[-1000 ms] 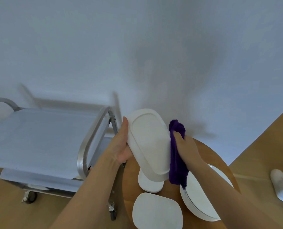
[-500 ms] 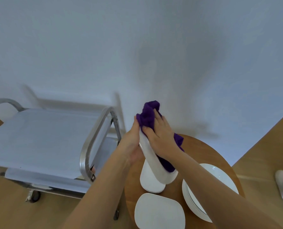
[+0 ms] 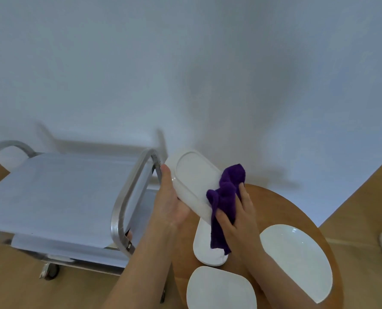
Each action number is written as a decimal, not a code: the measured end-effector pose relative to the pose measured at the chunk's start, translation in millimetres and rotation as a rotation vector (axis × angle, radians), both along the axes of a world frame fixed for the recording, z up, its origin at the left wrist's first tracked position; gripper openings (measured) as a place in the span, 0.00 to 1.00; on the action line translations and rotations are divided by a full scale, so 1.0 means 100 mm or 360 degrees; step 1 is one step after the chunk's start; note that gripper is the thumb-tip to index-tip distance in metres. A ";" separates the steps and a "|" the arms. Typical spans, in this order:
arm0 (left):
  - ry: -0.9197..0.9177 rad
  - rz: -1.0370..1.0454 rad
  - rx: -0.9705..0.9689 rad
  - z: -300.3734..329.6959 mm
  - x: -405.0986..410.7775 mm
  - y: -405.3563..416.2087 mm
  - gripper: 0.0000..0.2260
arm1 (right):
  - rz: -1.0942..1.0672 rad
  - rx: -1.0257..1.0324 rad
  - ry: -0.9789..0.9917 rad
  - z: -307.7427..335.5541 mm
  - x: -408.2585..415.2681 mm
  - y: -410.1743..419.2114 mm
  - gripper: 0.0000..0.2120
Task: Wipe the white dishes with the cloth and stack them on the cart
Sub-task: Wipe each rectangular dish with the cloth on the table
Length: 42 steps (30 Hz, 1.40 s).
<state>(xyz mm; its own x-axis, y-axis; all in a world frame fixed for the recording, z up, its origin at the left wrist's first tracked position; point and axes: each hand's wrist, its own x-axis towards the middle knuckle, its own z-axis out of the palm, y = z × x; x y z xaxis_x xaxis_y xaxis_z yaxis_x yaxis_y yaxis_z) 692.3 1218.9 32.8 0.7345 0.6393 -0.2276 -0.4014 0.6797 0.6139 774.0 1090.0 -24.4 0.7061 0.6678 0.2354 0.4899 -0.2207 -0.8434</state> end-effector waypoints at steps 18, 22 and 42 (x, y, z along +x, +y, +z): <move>0.0956 -0.0145 -0.0118 -0.02 -0.10 0.01 0.33 | -0.0005 0.0263 -0.0224 0.30 0.20 -0.05 0.09; 0.0607 -0.0139 -0.0529 0.05 -0.01 0.04 0.33 | 0.0468 0.0318 -0.1363 0.15 0.02 -0.11 0.17; 0.0935 -0.0294 0.0883 -0.09 -0.01 -0.30 0.25 | -0.0273 0.0138 0.0037 0.37 0.22 0.51 0.13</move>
<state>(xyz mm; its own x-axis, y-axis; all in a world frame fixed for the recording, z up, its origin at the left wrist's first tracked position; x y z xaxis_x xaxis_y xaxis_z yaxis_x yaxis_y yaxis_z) 691.6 1189.3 24.3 0.6982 0.6527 -0.2942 0.1778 0.2400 0.9544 796.0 1140.7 12.1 0.8138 0.5151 0.2692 0.4314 -0.2250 -0.8736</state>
